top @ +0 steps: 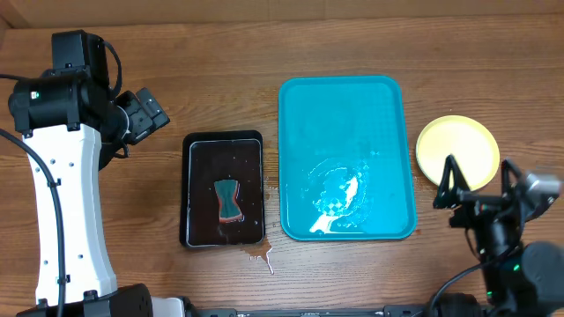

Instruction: Clean dirty plates on tray and stack at the side

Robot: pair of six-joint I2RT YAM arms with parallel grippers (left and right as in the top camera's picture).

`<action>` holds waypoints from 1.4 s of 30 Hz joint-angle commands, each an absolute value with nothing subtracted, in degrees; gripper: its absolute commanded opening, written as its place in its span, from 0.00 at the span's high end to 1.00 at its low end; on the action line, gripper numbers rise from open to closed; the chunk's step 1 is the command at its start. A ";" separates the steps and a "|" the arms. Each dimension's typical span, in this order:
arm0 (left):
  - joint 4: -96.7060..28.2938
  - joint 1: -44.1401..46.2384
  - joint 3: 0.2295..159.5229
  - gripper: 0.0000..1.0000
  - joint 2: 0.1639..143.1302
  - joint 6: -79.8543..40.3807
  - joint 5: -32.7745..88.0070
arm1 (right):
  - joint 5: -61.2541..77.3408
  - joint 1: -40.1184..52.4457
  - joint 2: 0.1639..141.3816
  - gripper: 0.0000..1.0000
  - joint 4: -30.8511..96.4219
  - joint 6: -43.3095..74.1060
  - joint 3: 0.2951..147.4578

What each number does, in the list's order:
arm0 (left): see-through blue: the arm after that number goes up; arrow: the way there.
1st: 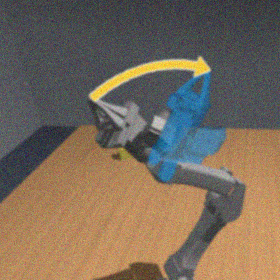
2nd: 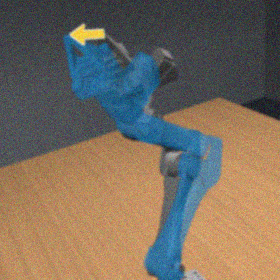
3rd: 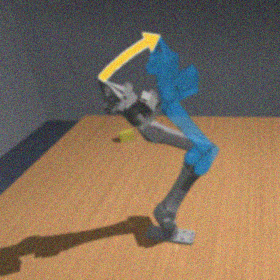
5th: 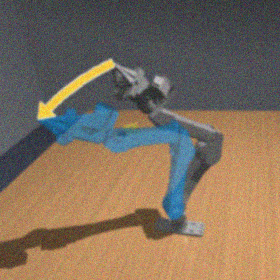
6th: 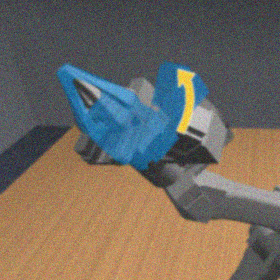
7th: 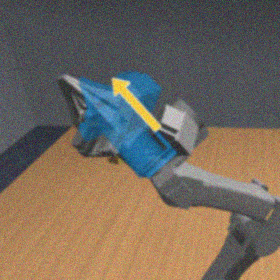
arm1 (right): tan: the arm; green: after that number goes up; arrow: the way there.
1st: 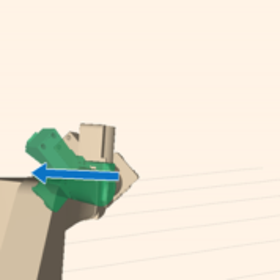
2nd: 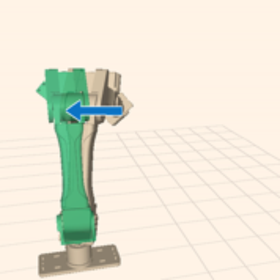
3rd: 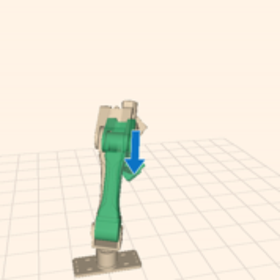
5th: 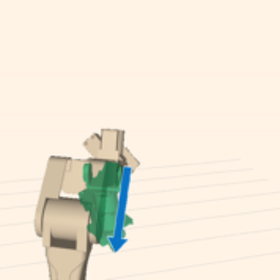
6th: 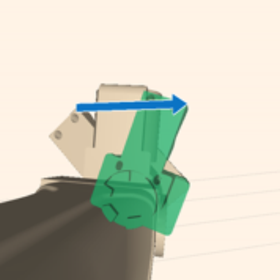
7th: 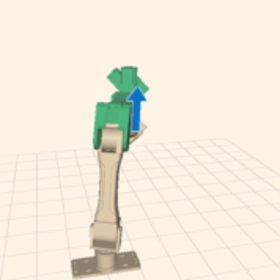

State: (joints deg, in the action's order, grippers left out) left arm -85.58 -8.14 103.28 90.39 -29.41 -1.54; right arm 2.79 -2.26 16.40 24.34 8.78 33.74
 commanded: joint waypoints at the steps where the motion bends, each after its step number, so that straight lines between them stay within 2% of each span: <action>1: -85.47 -8.34 103.98 0.00 90.65 -28.29 -2.07 | 2.85 -2.42 10.85 0.00 20.01 8.73 26.46; 8: -85.45 -8.34 103.98 0.00 90.65 -28.29 -2.07 | 2.87 -2.33 1.56 0.00 7.44 8.75 10.13; 17: -85.45 -8.34 103.98 0.00 90.65 -28.29 -2.07 | 2.85 -2.31 0.14 0.00 -4.89 8.75 0.60; 24: -85.45 -8.34 103.98 0.00 90.65 -28.29 -2.07 | 2.02 -2.22 0.14 0.00 -2.46 8.73 0.45; 29: -85.45 -8.34 103.98 0.00 90.65 -28.29 -2.07 | 2.00 -2.22 0.16 0.00 4.97 8.73 0.45; 42: -85.45 -8.34 103.98 0.00 90.65 -28.29 -2.07 | 1.78 -2.22 0.38 0.00 4.71 8.73 0.47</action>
